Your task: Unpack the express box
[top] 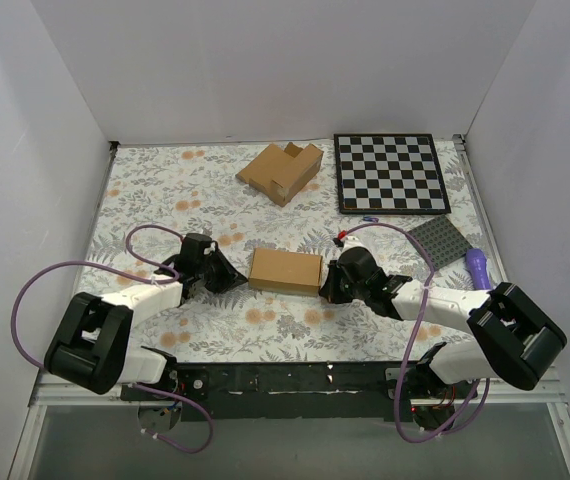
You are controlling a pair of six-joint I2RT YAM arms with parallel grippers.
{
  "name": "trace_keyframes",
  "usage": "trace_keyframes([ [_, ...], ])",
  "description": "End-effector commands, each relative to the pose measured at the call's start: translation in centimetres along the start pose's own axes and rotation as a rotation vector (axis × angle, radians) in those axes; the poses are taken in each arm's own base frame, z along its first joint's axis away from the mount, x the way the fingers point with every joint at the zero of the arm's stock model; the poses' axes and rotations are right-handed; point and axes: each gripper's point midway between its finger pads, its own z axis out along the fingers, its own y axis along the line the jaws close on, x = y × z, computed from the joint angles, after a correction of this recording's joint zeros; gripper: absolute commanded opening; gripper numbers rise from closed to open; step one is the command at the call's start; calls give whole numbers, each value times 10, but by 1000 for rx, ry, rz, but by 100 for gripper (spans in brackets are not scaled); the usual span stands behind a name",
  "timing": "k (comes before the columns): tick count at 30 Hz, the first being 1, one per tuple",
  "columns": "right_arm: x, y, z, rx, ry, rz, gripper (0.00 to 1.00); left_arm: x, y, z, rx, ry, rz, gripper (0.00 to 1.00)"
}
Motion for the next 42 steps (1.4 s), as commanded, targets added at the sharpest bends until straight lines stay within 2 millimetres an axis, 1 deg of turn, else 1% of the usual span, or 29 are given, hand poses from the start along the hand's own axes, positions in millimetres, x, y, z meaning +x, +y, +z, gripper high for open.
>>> trace_keyframes([
  [1,-35,32,-7,-98,-98,-22,1,7,-22,-9,100,21,26,0],
  [5,-48,42,-16,-130,-136,-30,1,5,-40,-19,158,5,57,0],
  [7,-52,44,-19,-131,-141,-30,1,4,-47,-23,176,3,68,0],
  [8,-57,49,-23,-144,-154,-29,1,3,-51,-26,188,-1,71,0],
  [12,-66,58,-34,-167,-173,-19,1,1,-65,-34,228,-7,79,0],
  [14,-71,62,-40,-177,-187,-17,1,4,-64,-36,216,6,68,0],
  [19,-81,68,-51,-183,-207,-4,1,-2,-80,-45,247,-9,75,0],
  [22,-88,72,-57,-192,-227,8,1,-6,-84,-46,244,-16,84,0],
  [24,-93,72,-58,-183,-236,9,1,-8,-87,-46,243,-18,87,0],
  [27,-93,70,-54,-156,-223,11,1,-13,-94,-45,248,-20,88,0],
  [31,-95,65,-47,-129,-213,15,1,-18,-99,-39,238,-17,85,0],
  [32,-97,66,-47,-128,-215,16,1,-22,-104,-39,246,-27,91,0],
  [34,-102,64,-44,-115,-215,19,1,-25,-106,-36,238,-28,96,0],
  [35,-103,62,-42,-106,-212,12,1,-29,-110,-34,237,-29,99,0],
  [38,-104,53,-37,-70,-196,12,1,-33,-110,-27,213,-29,101,0],
  [39,-106,49,-36,-59,-196,17,1,-38,-113,-26,210,-44,102,0],
  [41,-108,44,-35,-47,-199,24,1,-43,-113,-24,193,-52,101,0],
  [42,-111,42,-36,-39,-207,23,1,-47,-117,-23,192,-59,103,0],
])
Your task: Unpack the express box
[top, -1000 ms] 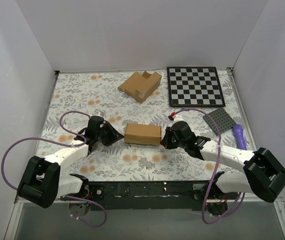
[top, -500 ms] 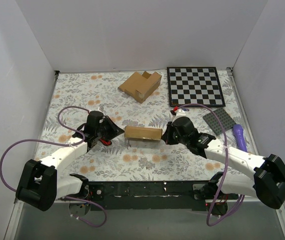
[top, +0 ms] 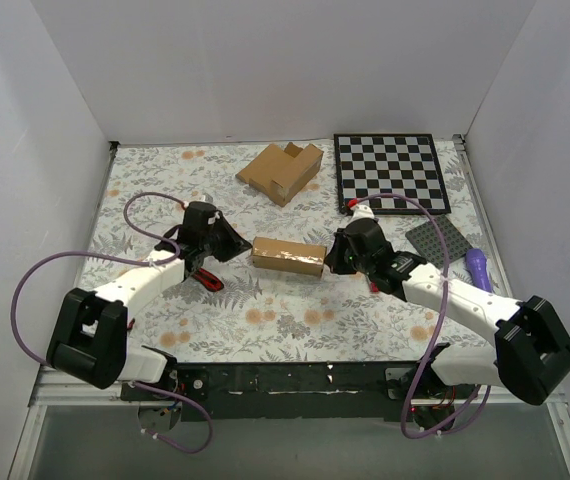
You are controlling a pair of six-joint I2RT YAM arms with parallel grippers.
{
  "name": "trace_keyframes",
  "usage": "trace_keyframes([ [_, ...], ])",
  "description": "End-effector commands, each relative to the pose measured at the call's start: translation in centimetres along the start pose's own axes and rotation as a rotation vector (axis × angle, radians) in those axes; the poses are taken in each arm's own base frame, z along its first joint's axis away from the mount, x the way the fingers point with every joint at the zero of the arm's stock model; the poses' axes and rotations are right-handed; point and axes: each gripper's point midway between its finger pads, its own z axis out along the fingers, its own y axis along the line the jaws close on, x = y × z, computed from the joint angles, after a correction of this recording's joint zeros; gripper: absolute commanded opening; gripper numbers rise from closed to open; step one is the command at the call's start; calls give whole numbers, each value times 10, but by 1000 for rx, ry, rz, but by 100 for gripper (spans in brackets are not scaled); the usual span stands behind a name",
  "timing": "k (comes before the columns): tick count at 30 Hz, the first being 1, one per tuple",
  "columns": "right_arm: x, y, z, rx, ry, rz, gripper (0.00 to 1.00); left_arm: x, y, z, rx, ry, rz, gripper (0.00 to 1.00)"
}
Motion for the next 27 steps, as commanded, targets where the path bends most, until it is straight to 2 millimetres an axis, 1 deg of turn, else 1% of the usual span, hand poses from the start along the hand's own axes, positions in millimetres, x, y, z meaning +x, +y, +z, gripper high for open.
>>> trace_keyframes([
  [1,-30,27,-2,-100,-71,11,1,-2,-45,-5,114,41,35,0],
  [2,-30,23,-4,-80,-68,10,1,-6,-48,-6,115,29,42,0],
  [3,-32,23,-5,-79,-74,-7,1,-12,-53,-6,117,16,48,0],
  [5,-37,23,-11,-77,-90,-19,1,-17,-59,-7,117,2,60,2],
  [6,-43,25,-16,-83,-108,-22,1,-20,-60,-7,116,-6,71,6],
  [7,-42,24,-18,-78,-106,-31,1,-24,-65,-9,122,-18,76,9],
  [9,-45,23,-24,-75,-122,-34,1,-32,-68,-12,113,-51,88,16],
  [10,-43,21,-26,-71,-117,-39,1,-37,-71,-16,112,-67,91,21],
  [12,-48,20,-34,-68,-141,-44,1,-44,-71,-20,99,-101,95,26],
  [13,-46,17,-37,-60,-141,-51,4,-45,-69,-23,83,-107,101,31],
  [14,-47,15,-40,-54,-149,-75,10,-48,-71,-30,88,-123,109,35],
  [15,-50,15,-47,-64,-168,-86,14,-50,-68,-33,70,-141,113,41],
  [16,-42,9,-48,-54,-158,-102,19,-48,-57,-36,27,-138,113,55],
  [17,-38,5,-51,-54,-158,-141,33,-48,-51,-46,7,-160,112,62],
  [18,-36,5,-57,-74,-172,-156,40,-54,-36,-50,-57,-210,101,71],
  [19,-33,4,-58,-86,-177,-170,45,-49,-15,-57,-141,-219,44,80],
  [20,-16,-2,-56,-99,-147,-195,52,-49,-2,-65,-190,-246,13,92],
  [21,-13,-2,-61,-114,-154,-201,54,-51,14,-80,-231,-309,-14,98],
  [22,-8,-4,-62,-119,-148,-204,55,-45,25,-89,-261,-315,-37,98],
  [23,3,-12,-60,-109,-128,-206,57,-41,32,-93,-261,-329,-70,98],
  [24,5,-13,-62,-113,-136,-211,57,-38,37,-105,-237,-361,-89,98],
  [26,16,-22,-59,-99,-120,-215,57,-34,44,-111,-237,-373,-134,98],
  [27,17,-23,-59,-98,-122,-217,56,-31,48,-112,-247,-372,-148,98],
])
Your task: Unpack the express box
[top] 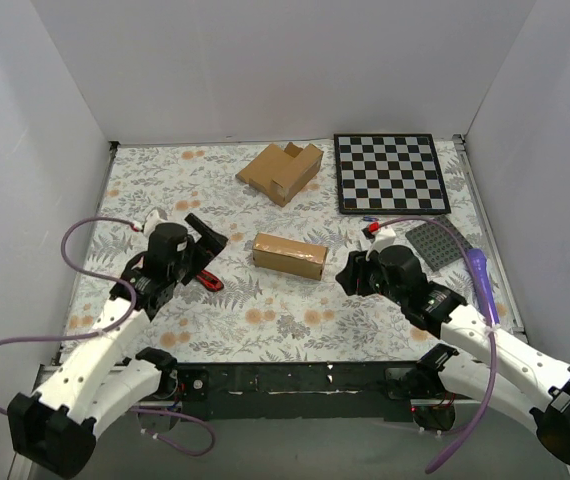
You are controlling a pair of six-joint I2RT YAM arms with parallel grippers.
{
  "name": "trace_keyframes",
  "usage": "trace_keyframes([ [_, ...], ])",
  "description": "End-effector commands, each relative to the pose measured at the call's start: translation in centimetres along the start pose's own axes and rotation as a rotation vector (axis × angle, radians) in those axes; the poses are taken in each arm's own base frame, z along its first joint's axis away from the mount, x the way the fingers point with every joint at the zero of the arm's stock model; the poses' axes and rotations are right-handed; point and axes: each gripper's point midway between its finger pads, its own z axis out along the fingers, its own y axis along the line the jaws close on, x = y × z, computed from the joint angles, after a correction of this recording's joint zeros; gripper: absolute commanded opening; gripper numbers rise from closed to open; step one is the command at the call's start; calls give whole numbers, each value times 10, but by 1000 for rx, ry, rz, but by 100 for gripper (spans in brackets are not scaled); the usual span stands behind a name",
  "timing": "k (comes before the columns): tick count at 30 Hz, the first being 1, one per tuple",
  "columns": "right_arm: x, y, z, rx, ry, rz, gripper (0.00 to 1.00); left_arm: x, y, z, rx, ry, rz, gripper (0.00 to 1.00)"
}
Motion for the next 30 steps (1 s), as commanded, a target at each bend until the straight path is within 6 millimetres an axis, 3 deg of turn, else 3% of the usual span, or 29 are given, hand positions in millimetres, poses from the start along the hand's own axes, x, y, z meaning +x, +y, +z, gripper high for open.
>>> trace_keyframes([
  [1,14,-4,-1,-10,9,-44,56,3,49,-10,-167,-50,-83,98],
  [6,11,-1,-1,-21,2,-35,54,9,82,-2,-342,-52,-194,98],
  [10,6,6,-2,-51,-14,-20,53,24,108,22,-534,30,-286,93],
  [14,6,10,-4,-70,-10,-3,52,32,116,35,-623,58,-331,93],
  [26,1,18,-10,-114,-46,31,52,27,125,72,-797,109,-338,88],
  [30,-7,20,-14,-117,-72,38,52,30,133,75,-848,128,-334,72],
])
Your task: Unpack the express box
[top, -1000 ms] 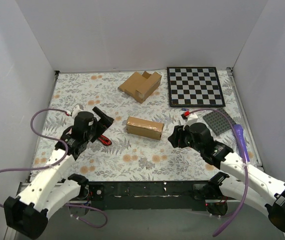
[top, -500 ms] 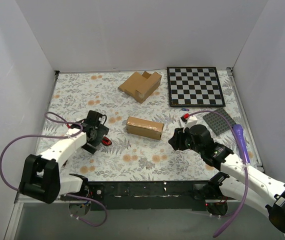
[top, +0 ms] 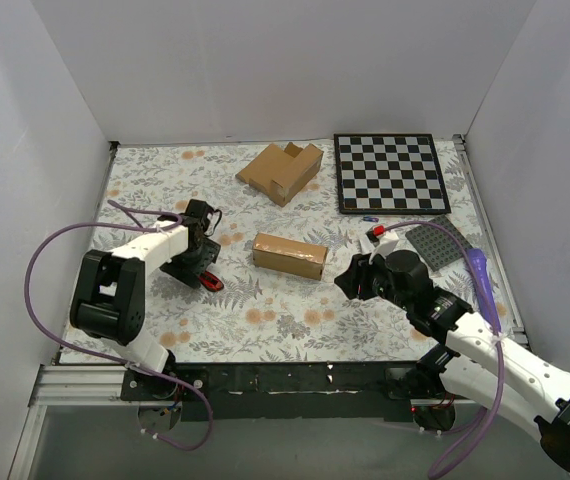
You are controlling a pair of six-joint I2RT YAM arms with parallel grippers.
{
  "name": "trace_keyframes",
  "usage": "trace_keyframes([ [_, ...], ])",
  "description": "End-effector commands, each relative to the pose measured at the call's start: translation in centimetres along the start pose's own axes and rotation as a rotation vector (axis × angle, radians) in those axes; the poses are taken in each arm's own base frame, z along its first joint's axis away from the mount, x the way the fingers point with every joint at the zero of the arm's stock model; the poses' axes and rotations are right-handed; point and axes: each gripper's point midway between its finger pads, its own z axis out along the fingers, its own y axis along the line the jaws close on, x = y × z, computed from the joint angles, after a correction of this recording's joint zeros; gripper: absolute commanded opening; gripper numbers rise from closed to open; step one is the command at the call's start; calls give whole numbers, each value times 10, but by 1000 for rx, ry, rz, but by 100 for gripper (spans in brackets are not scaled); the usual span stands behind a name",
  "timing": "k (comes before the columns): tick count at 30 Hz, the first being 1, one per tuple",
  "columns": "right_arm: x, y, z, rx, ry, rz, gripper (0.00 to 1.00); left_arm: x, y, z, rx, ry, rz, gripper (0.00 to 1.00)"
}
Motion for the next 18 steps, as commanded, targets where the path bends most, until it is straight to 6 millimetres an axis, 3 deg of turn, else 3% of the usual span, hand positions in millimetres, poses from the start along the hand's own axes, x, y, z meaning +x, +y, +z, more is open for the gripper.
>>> trace_keyframes([
  [1,-20,12,-6,-43,-75,11,52,-4,10,0,-60,-1,-52,71],
  [6,-27,15,-10,-49,-91,8,52,-4,18,4,-66,7,-57,60],
  [14,-27,19,-11,-66,-80,18,51,7,27,12,-47,69,-32,24],
  [17,-30,22,-14,-76,-83,19,52,-4,13,-7,46,42,4,6],
  [18,-32,26,-15,-95,-85,4,54,-9,4,-24,127,32,17,4],
])
